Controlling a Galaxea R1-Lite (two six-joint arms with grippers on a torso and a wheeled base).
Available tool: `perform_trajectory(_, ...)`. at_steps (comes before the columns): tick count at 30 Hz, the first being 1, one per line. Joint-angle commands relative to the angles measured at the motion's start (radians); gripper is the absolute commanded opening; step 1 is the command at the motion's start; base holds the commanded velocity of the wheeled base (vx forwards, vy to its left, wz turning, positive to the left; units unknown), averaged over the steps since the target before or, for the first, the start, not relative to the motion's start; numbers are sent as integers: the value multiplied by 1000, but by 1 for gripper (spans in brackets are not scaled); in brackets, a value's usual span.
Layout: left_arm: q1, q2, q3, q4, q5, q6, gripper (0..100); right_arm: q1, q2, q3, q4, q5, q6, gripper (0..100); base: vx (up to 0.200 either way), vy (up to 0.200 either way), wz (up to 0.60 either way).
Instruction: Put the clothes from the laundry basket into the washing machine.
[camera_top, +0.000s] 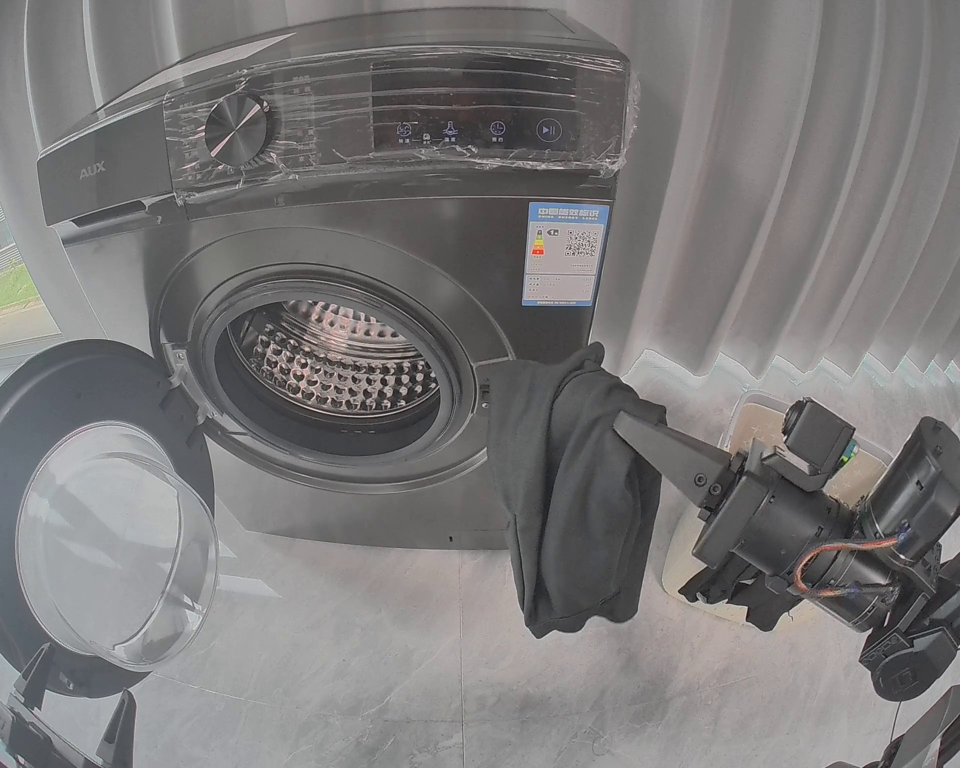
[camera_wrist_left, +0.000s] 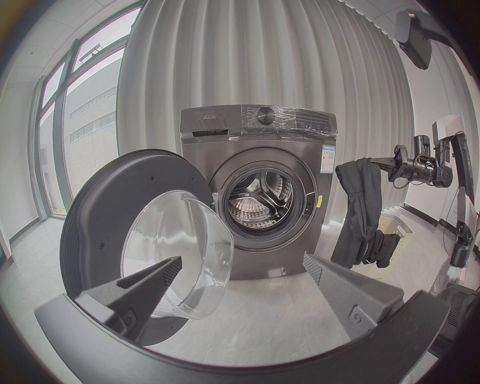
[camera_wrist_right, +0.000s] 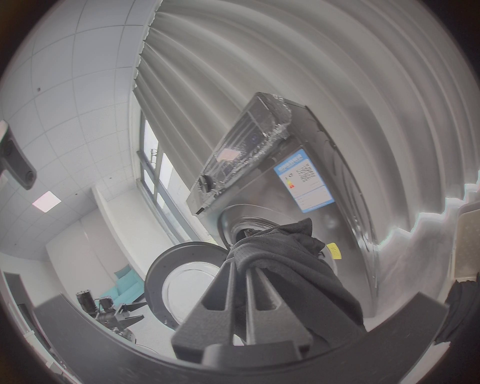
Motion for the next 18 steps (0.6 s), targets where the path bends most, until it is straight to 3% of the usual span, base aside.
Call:
perform_trajectory(1, 0, -17, 18, -3, -1, 3, 100, 5, -1, -16, 18, -13, 0, 0, 0, 0, 0)
perform_trajectory(5, 0, -17, 18, -4, -1, 4, 100, 20, -4, -18, 6, -4, 5, 0, 0, 0, 0)
perform_trajectory(7, 5, -2, -31, -65, -3, -31, 100, 31, -4, -21, 6, -6, 6, 0, 0, 0, 0)
perform_trajectory(8, -4, 56, -139, -154, 2, -68, 100, 31, -2, -21, 8, -6, 6, 0, 0, 0, 0)
perform_trajectory(10, -26, 204, -277, -254, 10, -77, 100, 31, -1, -27, 6, -4, 8, 0, 0, 0, 0)
perform_trajectory(11, -24, 279, -309, -259, 0, -42, 100, 32, 2, -35, 6, -4, 8, 0, 0, 0, 0)
perform_trajectory(14, -29, 423, -311, -271, -38, 16, 100, 48, 7, -41, 6, -7, 8, 0, 0, 0, 0)
perform_trajectory(16, -53, 596, -315, -331, -99, 16, 100, 55, 11, -67, 9, -7, 9, 0, 0, 0, 0)
perform_trajectory(18, -75, 670, -323, -377, -115, 16, 100, 57, 22, -79, 9, -7, 9, 0, 0, 0, 0)
